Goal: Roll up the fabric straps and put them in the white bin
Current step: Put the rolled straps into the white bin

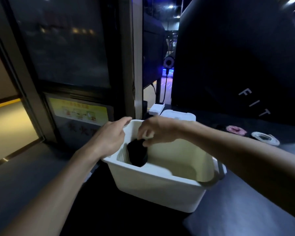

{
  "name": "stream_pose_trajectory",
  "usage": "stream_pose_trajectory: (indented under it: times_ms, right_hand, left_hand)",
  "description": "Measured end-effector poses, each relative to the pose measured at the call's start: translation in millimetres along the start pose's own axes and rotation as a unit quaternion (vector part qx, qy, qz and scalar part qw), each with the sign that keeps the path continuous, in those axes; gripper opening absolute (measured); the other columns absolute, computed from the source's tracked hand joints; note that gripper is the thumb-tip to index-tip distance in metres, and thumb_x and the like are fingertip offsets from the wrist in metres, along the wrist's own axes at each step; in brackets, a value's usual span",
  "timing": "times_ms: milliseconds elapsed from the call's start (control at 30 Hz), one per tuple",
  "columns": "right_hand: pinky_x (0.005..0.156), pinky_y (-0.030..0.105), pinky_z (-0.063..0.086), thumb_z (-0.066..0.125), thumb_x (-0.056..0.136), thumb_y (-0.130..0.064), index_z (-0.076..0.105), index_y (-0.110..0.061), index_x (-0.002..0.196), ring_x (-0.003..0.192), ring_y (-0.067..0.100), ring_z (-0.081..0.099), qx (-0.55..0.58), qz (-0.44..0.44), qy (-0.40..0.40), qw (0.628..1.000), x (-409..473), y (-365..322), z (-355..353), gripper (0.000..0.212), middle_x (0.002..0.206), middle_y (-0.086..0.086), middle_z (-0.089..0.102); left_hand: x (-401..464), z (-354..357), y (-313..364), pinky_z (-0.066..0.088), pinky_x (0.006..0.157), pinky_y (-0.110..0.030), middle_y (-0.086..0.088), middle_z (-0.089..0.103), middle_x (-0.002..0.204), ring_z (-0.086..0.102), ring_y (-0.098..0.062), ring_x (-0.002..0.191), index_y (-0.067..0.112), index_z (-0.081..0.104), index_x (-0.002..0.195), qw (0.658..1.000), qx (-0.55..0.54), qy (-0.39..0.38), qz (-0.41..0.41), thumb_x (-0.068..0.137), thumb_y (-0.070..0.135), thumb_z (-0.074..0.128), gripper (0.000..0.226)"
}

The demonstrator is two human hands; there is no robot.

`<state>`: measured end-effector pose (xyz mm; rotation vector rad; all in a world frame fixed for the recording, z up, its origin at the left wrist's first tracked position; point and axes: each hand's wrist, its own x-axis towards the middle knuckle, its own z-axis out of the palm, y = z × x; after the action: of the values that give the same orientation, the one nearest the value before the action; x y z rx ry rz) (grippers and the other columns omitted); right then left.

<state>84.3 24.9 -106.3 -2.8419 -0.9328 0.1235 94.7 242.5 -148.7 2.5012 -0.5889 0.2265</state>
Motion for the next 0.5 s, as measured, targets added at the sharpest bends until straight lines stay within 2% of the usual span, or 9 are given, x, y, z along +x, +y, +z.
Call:
stream_pose_trajectory:
  times_ms: [67,133,167,200,267,333,367,433,500]
  right_hand:
    - [0.067,0.002,0.039,0.07,0.091,-0.015,0.077,-0.015,0.104,0.078,0.006,0.063,0.012,0.019,0.094,0.995,-23,19,-24,0.015,0.096,-0.003,0.075]
    - [0.07,0.01,0.041,0.066,0.092,-0.013,0.077,-0.014,0.1,0.082,0.014,0.067,-0.036,0.073,0.171,0.982,-48,52,-40,0.014,0.094,-0.002,0.076]
    - [0.074,0.017,0.044,0.064,0.092,-0.013,0.077,-0.016,0.102,0.088,0.018,0.069,-0.06,0.11,0.184,0.975,-61,69,-44,0.016,0.095,-0.003,0.076]
    - [0.078,0.022,0.046,0.063,0.093,-0.012,0.076,-0.018,0.107,0.095,0.021,0.069,-0.078,0.15,0.171,0.971,-74,85,-45,0.02,0.098,-0.004,0.076]
    - [0.081,0.022,0.045,0.062,0.09,-0.009,0.073,-0.024,0.12,0.103,0.021,0.069,-0.096,0.219,0.066,0.969,-98,110,-36,0.035,0.103,-0.006,0.074]
    - [0.084,0.021,0.048,0.062,0.082,-0.01,0.068,-0.038,0.124,0.102,0.015,0.068,-0.097,0.259,-0.053,0.96,-115,124,-22,0.052,0.11,-0.011,0.074]
    - [0.085,0.025,0.053,0.063,0.077,-0.011,0.066,-0.046,0.121,0.098,0.013,0.068,-0.088,0.273,-0.085,0.954,-121,129,-17,0.056,0.106,-0.015,0.073]
    - [0.086,0.033,0.057,0.071,0.073,-0.013,0.062,-0.053,0.115,0.093,0.013,0.065,-0.073,0.283,-0.101,0.951,-128,136,-10,0.059,0.092,-0.02,0.066]
    - [0.088,0.037,0.056,0.08,0.069,-0.016,0.06,-0.052,0.112,0.097,0.014,0.063,-0.07,0.272,-0.082,0.956,-132,140,-6,0.06,0.098,-0.018,0.061]
  left_hand:
    - [-1,-1,1,0.038,0.118,-0.034,0.006,0.048,0.157,0.044,-0.011,0.145,0.026,0.039,0.156,1.0,-0.002,0.002,-0.001,0.102,0.005,0.036,0.058]
    - [-1,-1,3,0.04,0.116,-0.036,0.005,0.049,0.156,0.045,-0.014,0.144,0.027,0.039,0.156,1.0,0.005,0.002,-0.001,0.103,0.006,0.036,0.057]
    - [-1,-1,4,0.041,0.115,-0.036,0.005,0.049,0.157,0.045,-0.015,0.144,0.027,0.039,0.156,1.0,0.008,0.002,0.0,0.103,0.006,0.036,0.057]
    - [-2,-1,5,0.04,0.115,-0.035,0.004,0.048,0.157,0.045,-0.016,0.144,0.026,0.038,0.157,1.0,0.011,0.002,0.001,0.104,0.006,0.036,0.057]
    - [-3,-2,7,0.04,0.112,-0.032,0.004,0.048,0.157,0.045,-0.017,0.144,0.026,0.038,0.157,1.0,0.015,0.003,-0.001,0.104,0.005,0.037,0.057]
    - [-4,-2,9,0.038,0.106,-0.027,0.003,0.049,0.156,0.046,-0.018,0.143,0.025,0.04,0.156,1.0,0.018,0.005,-0.005,0.104,0.004,0.037,0.057]
    - [-4,-2,10,0.038,0.104,-0.026,0.003,0.049,0.156,0.046,-0.018,0.142,0.025,0.04,0.156,1.0,0.018,0.005,-0.006,0.103,0.004,0.038,0.057]
    - [-4,-2,10,0.038,0.104,-0.026,0.004,0.049,0.156,0.046,-0.017,0.142,0.025,0.04,0.156,1.0,0.017,0.003,-0.008,0.103,0.004,0.038,0.057]
    - [-3,-2,10,0.037,0.106,-0.025,0.004,0.049,0.156,0.046,-0.017,0.143,0.026,0.041,0.156,1.0,0.018,0.003,-0.009,0.103,0.003,0.038,0.057]
